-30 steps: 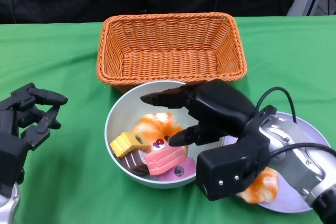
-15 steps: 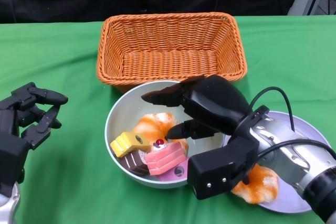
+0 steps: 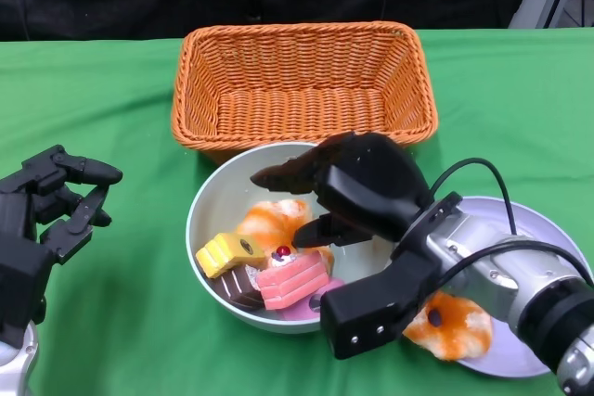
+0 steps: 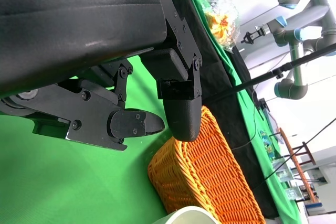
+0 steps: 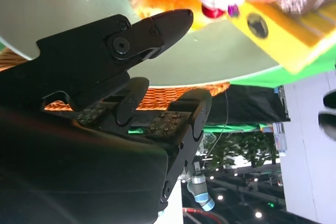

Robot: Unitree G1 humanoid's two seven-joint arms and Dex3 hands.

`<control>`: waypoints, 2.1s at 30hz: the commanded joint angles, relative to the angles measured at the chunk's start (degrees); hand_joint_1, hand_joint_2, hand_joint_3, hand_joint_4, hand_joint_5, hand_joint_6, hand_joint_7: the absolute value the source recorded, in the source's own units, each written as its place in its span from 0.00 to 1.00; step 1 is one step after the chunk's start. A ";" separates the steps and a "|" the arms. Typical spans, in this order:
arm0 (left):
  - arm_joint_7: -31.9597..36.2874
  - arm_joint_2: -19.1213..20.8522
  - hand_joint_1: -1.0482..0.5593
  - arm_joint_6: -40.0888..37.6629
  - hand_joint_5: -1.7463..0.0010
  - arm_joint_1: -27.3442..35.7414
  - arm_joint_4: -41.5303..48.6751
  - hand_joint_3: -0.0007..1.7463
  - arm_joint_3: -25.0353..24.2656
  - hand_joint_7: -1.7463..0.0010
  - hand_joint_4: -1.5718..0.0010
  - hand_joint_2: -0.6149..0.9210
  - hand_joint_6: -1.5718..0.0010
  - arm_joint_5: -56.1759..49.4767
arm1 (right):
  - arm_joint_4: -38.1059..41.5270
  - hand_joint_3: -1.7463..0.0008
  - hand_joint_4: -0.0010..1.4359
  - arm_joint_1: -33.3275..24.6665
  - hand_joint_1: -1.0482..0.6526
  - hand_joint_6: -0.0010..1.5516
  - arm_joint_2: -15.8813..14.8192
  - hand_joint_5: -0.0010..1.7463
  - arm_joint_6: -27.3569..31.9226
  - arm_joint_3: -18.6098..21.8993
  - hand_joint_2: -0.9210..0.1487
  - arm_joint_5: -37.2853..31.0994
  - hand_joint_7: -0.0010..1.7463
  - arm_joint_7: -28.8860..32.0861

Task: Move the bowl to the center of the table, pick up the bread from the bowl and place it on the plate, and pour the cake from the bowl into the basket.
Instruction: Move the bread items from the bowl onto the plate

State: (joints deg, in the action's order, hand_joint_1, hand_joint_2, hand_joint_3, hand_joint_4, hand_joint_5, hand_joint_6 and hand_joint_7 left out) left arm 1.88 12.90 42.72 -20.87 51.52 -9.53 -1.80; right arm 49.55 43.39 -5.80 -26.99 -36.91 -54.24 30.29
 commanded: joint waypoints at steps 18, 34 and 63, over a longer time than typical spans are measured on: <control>1.44 0.51 0.57 0.93 0.22 0.12 -0.39 0.21 -0.05 0.45 0.47 1.00 0.46 -0.82 | 5.93 1.00 0.58 2.80 0.14 0.49 2.60 0.08 6.01 -7.42 0.07 -5.31 0.00 13.04; -0.94 -0.11 0.57 1.22 0.21 0.08 -0.26 0.22 -0.31 0.46 0.49 1.00 0.47 1.82 | 10.46 1.00 0.26 4.58 0.16 0.23 3.60 0.17 11.11 -12.48 0.09 -8.60 0.00 18.65; 0.34 0.08 0.57 0.83 0.21 -0.11 0.10 0.22 -0.11 0.44 0.49 1.00 0.49 0.93 | 6.76 1.00 0.21 4.93 0.21 0.13 2.41 0.01 18.48 -13.80 0.14 -9.80 0.00 10.02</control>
State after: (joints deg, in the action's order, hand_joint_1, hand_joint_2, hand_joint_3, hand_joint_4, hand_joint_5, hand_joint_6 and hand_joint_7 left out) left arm 1.55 12.03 43.14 -20.87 51.44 -9.25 -0.61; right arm 55.94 47.60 -2.90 -8.92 -50.38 -63.71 40.13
